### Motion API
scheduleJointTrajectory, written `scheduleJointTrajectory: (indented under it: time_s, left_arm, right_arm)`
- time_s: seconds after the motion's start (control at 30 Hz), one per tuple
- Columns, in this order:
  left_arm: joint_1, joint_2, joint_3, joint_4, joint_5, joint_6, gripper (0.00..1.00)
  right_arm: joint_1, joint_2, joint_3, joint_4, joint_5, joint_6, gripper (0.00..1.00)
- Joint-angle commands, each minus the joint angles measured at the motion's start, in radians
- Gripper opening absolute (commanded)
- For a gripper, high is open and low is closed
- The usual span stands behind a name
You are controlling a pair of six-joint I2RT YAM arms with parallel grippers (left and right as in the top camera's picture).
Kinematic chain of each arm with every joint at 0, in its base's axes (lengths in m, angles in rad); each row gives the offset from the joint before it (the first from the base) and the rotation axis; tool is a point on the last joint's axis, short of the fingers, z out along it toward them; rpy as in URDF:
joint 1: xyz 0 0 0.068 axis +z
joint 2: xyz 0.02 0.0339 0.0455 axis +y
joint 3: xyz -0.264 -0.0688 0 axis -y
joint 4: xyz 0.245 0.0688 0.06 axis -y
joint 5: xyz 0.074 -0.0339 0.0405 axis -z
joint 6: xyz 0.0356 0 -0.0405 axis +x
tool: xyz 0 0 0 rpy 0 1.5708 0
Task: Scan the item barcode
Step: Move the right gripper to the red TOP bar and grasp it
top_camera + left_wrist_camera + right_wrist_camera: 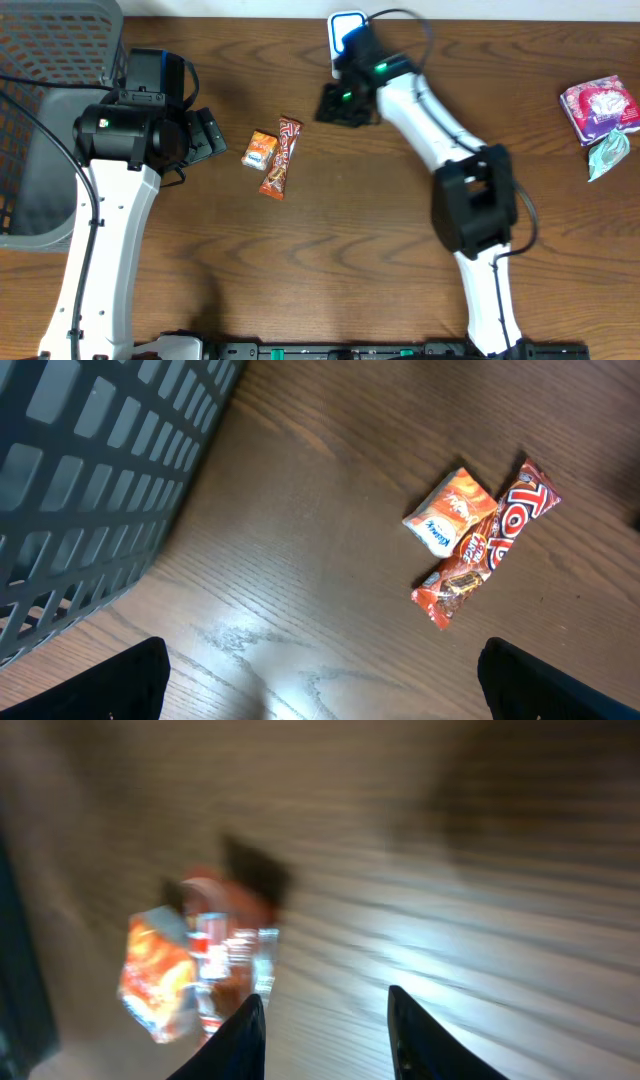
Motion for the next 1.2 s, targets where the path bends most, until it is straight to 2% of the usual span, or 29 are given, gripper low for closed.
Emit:
scheduleJointTrajectory:
  time_s: [0.0, 0.27, 0.67, 0.77, 0.97, 1.07, 1.17]
  left_arm:
    - [0.001, 0.003, 0.003, -0.003, -0.006, -0.01, 0.98]
    - [0.001, 0.003, 0.003, -0.003, -0.006, -0.01, 0.98]
    - [0.001, 0.003, 0.003, -0.003, -0.006, -0.01, 0.98]
    - [0.001, 0.003, 0.003, -0.003, -0.006, -0.01, 0.98]
    - [0.001, 0.003, 0.003, -0.003, -0.006, -0.01, 0.98]
    - [0.001, 0.003, 0.003, -0.003, -0.006, -0.01, 0.98]
    - [0.001, 0.003, 0.003, -0.003, -0.006, -0.01, 0.98]
  right_arm:
    - [0.073, 0.025, -0.002, 0.042, -0.035, 0.079, 0.36]
    - [0.159, 0.026, -0.002, 0.025, 0.14, 0.168, 0.4]
    - [0.229, 0.029, -0.009, -0.022, 0.238, 0.179, 0.39]
    - [0.248, 0.029, -0.025, -0.032, 0.309, 0.232, 0.4]
    - [0.267, 0.029, -0.094, 0.026, 0.348, 0.262, 0.4]
    - [0.266, 0.029, -0.115, 0.029, 0.37, 0.261, 0.34]
    - [0.264, 0.029, -0.132, 0.037, 0.377, 0.261, 0.19]
